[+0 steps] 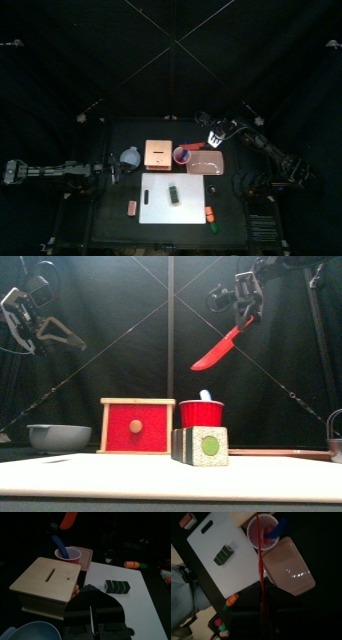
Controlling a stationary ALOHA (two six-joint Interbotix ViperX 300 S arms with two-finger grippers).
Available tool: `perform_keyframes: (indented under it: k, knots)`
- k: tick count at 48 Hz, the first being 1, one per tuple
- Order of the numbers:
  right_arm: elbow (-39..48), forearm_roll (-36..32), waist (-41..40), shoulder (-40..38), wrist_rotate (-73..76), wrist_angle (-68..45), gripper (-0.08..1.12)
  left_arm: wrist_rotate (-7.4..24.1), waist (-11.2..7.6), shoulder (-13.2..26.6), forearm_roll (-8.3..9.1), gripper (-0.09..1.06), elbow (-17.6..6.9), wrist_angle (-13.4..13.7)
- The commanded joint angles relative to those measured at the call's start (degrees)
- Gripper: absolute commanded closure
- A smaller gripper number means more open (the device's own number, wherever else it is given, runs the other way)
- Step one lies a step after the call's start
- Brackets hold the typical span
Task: Place sushi on board then cut the sushi with the knife then place the pieces on the plate
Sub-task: Grasp knife edge with left hand
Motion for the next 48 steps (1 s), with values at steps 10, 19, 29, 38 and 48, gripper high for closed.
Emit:
perform_keyframes:
  k: [10, 19, 29, 38, 48]
  knots:
    - [16.0, 0.1, 10.5, -12.8, -0.1, -22.3, 0.69, 0.2, -0.18, 0.2, 0.18, 0.96, -3.1, -2.2]
    - [25.9, 0.0, 17.6, -18.8, 0.2, -37.0, 0.69, 0.2, -0.88, 0.2, 1.14, 0.83, -4.6, -2.5]
    - [32.8, -2.1, 24.3, -20.8, 0.3, -47.5, 0.69, 0.3, -2.9, 0.2, 1.58, 0.55, -5.4, -2.5]
    - [36.0, -5.9, 30.7, -18.9, 0.4, -54.9, 0.69, 0.3, -6.59, 0.5, 2.46, 0.27, -6.1, -2.5]
    - [39.9, -8.2, 34.1, -16.2, 0.5, -61.4, 0.69, 0.1, -11.43, 5.5, 3.69, -0.05, -8.2, -2.5]
